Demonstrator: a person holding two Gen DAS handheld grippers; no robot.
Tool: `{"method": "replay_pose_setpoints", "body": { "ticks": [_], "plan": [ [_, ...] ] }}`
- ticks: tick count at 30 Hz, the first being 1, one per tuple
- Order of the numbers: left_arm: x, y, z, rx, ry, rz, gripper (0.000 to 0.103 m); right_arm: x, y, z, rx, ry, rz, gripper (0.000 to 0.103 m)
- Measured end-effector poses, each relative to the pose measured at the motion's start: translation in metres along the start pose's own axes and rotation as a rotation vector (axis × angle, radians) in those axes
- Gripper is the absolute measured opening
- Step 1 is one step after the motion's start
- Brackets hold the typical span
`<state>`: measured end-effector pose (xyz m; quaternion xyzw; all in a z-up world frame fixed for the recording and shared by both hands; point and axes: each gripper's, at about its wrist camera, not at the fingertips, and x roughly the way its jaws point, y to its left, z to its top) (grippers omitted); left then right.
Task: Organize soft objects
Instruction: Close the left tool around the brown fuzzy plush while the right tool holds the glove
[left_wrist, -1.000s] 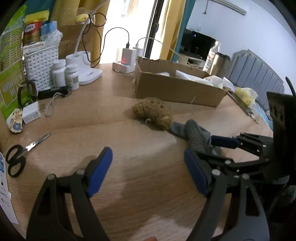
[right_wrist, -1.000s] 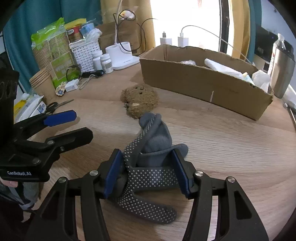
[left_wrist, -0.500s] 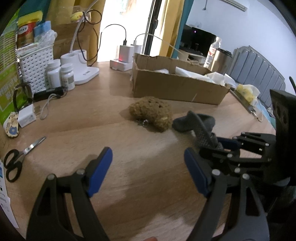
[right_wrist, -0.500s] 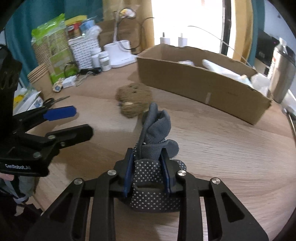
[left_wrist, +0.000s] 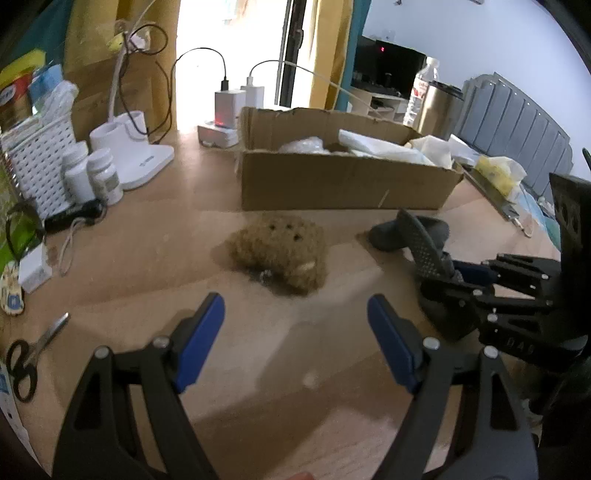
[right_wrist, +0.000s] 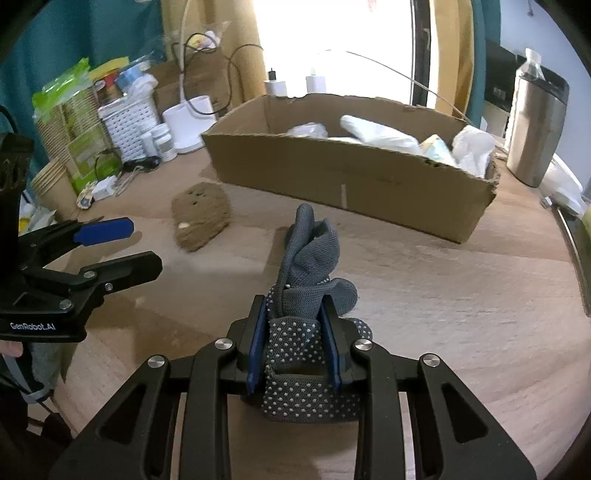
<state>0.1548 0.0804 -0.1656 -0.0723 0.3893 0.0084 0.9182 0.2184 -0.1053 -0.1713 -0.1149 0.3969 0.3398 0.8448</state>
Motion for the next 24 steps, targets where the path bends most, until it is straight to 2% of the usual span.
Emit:
{"method": "replay_pose_setpoints", "body": {
  "ticks": [12,24],
  "plan": [
    [0.030,-0.006,0.021,0.035,0.053,0.032,0.081,0.001,-0.032,0.011,0.048,-0.012,0.019,0.030],
    [0.046,-0.003,0.040,0.038,0.058,0.043,0.081,0.003,-0.041,0.012,0.074,-0.015,0.028,0.030]
  ]
}}
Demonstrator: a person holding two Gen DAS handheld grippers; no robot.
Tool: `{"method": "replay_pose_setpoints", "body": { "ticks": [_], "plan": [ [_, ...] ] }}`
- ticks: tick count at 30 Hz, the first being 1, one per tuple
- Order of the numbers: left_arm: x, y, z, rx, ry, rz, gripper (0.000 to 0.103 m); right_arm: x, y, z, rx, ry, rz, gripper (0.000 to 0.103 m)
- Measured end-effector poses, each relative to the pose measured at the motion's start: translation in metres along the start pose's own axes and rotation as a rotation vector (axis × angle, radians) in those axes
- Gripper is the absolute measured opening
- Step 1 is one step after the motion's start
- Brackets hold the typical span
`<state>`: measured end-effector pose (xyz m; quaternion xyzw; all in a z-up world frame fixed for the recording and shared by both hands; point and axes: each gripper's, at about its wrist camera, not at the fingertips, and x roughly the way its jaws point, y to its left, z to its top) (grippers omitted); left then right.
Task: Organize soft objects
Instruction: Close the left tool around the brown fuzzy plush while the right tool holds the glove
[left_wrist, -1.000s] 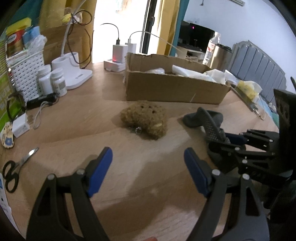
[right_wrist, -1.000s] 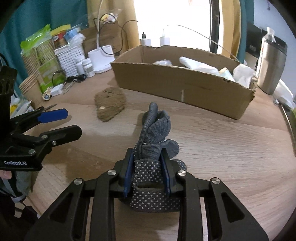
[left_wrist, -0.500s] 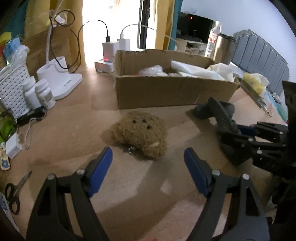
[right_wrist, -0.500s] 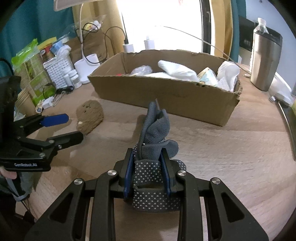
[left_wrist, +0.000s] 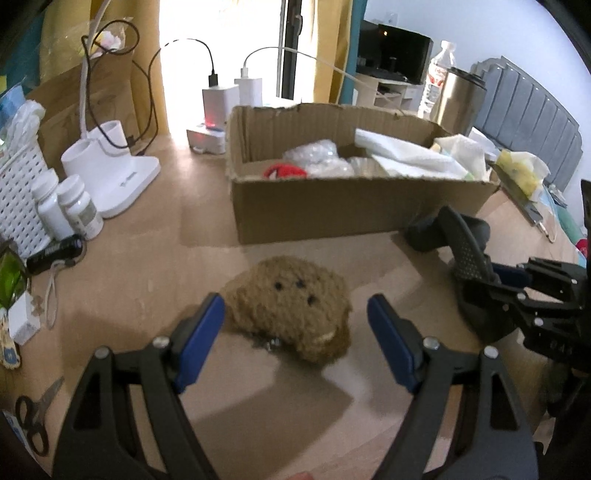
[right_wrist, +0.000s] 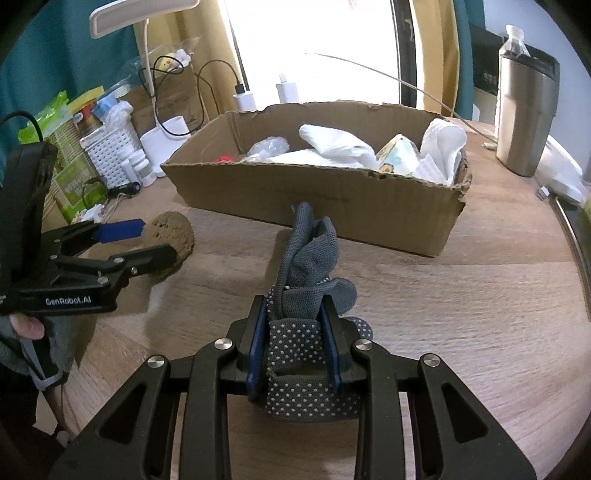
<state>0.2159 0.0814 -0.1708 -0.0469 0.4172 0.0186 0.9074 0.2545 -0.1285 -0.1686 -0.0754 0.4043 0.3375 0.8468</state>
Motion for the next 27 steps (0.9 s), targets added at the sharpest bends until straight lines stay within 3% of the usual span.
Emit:
{"method": "replay_pose_setpoints", "body": {
  "ticks": [14,18,20,27],
  "plan": [
    [0.022,0.000,0.013,0.029,0.021,-0.009,0.081,0.003,-0.001,0.004,0.005,0.005,-0.012,0.030],
    [0.023,0.001,0.011,0.032,0.023,-0.040,0.079,0.000,0.001,0.004,-0.001,0.000,-0.015,0.030],
    [0.020,0.001,0.010,0.037,0.016,-0.056,0.069,-0.001,0.004,0.005,-0.005,-0.002,-0.015,0.030],
    [0.011,-0.007,0.007,0.074,0.012,-0.095,0.065,-0.005,0.013,0.003,-0.021,-0.009,-0.011,0.030]
  ]
}}
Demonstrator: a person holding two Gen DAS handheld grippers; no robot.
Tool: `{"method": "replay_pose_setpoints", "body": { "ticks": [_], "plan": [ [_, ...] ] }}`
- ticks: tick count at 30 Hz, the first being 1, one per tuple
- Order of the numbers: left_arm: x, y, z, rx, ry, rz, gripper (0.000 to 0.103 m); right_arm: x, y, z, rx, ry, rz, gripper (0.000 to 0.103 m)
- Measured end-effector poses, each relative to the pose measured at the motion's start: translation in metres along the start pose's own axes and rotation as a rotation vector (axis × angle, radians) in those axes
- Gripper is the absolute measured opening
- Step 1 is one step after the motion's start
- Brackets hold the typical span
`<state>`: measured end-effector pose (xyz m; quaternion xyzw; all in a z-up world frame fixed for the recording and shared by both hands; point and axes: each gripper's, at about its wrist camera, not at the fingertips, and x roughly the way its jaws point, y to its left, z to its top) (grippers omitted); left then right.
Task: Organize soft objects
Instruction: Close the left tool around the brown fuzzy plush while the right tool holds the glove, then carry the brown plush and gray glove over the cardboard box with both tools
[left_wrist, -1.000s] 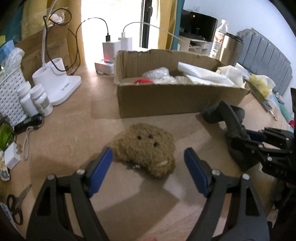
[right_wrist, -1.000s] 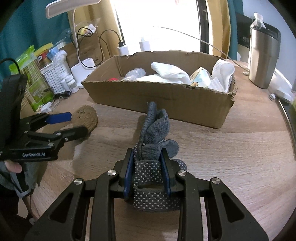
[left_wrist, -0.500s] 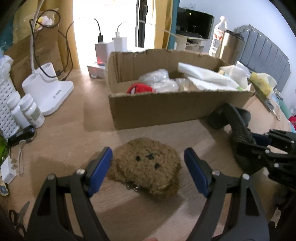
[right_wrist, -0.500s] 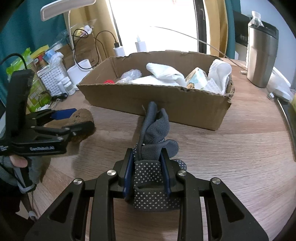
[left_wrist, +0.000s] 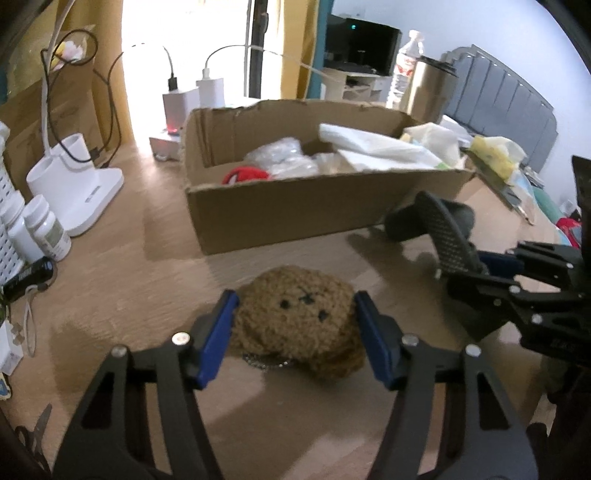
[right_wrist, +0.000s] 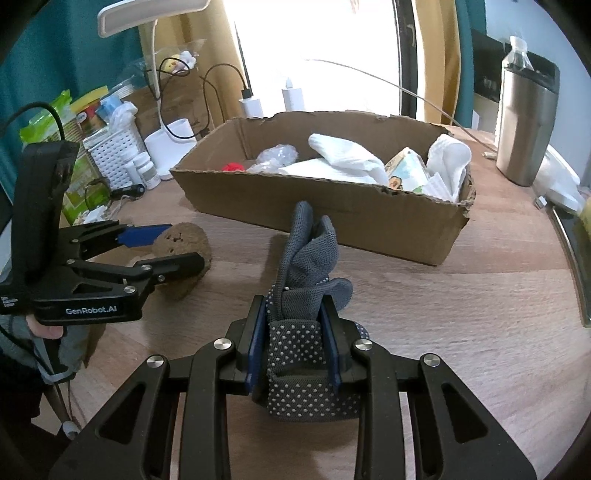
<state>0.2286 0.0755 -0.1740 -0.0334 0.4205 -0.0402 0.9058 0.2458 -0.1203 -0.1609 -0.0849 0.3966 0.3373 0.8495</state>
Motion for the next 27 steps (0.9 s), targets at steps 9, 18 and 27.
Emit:
{"method": "replay_pose_setpoints", "body": {
  "ticks": [9,18,27],
  "plan": [
    [-0.020,-0.011,0.000,0.014,-0.036,-0.036,0.065,-0.012,0.007,0.001,-0.014,-0.023,-0.004,0.030],
    [-0.044,-0.012,0.001,-0.002,-0.082,-0.048,0.065,-0.027,0.017,0.004,-0.035,-0.050,-0.009,0.030],
    [-0.073,-0.016,0.010,-0.013,-0.145,-0.054,0.065,-0.044,0.019,0.013,-0.053,-0.083,-0.024,0.030]
  ]
}}
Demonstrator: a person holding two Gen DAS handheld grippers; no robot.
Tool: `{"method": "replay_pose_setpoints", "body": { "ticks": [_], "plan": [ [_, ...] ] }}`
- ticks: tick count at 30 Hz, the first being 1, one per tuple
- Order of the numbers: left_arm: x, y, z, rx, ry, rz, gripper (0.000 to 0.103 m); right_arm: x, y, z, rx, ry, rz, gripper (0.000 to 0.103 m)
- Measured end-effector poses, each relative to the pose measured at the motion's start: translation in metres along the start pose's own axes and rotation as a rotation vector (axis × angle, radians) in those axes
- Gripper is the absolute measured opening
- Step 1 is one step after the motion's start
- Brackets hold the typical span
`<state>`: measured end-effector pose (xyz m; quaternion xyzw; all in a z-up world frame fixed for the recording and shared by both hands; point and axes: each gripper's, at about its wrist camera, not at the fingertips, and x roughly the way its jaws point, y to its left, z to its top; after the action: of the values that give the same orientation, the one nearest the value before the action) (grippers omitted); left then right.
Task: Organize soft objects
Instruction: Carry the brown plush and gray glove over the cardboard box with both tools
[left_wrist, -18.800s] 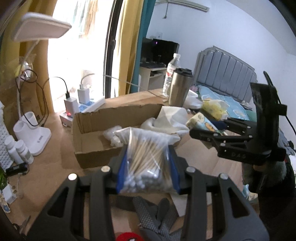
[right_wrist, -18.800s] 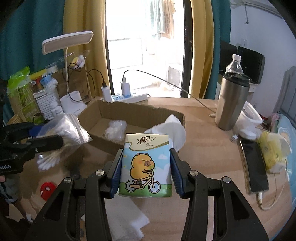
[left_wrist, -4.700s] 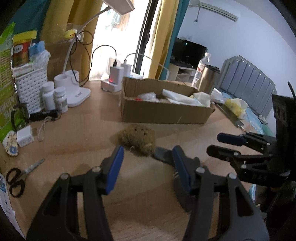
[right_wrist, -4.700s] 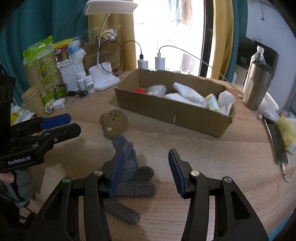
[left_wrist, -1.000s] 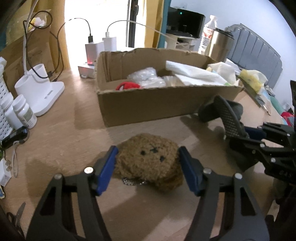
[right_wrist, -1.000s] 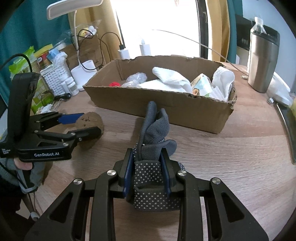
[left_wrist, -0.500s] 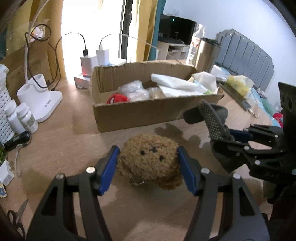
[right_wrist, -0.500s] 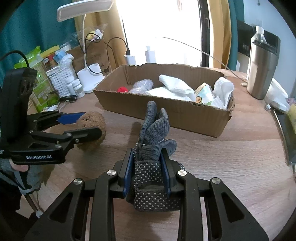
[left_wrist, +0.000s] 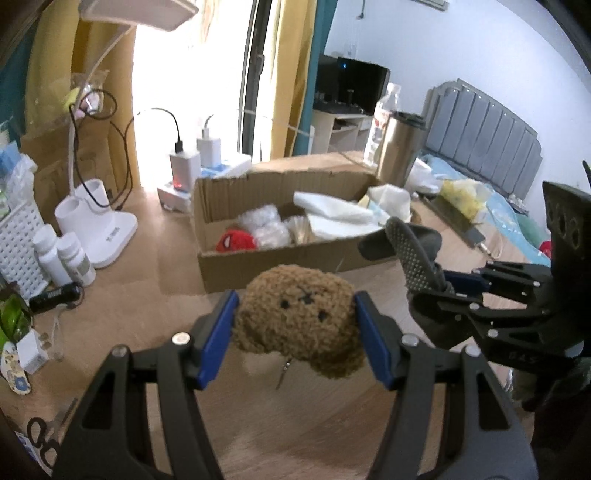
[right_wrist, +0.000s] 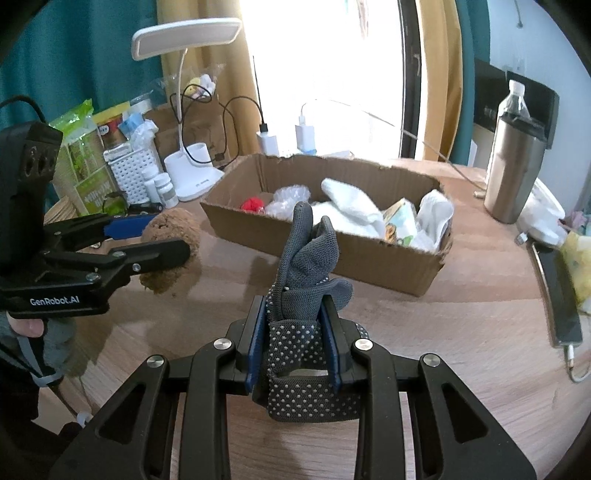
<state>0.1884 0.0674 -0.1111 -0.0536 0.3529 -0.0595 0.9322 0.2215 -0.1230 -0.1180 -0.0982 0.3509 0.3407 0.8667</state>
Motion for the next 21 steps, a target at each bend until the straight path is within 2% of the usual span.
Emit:
{"method": "replay_pose_setpoints", "body": {
  "ticks": [10,21],
  "plan": [
    [-0.022,-0.001,0.017,0.001,-0.057,0.001,0.065,-0.012,-0.001,0.018,-0.013,-0.048,-0.005,0.030],
    [-0.029,0.002,0.041,0.006,-0.102,0.004,0.065,-0.015,-0.006,0.043,-0.029,-0.094,0.000,0.030]
  ]
}}
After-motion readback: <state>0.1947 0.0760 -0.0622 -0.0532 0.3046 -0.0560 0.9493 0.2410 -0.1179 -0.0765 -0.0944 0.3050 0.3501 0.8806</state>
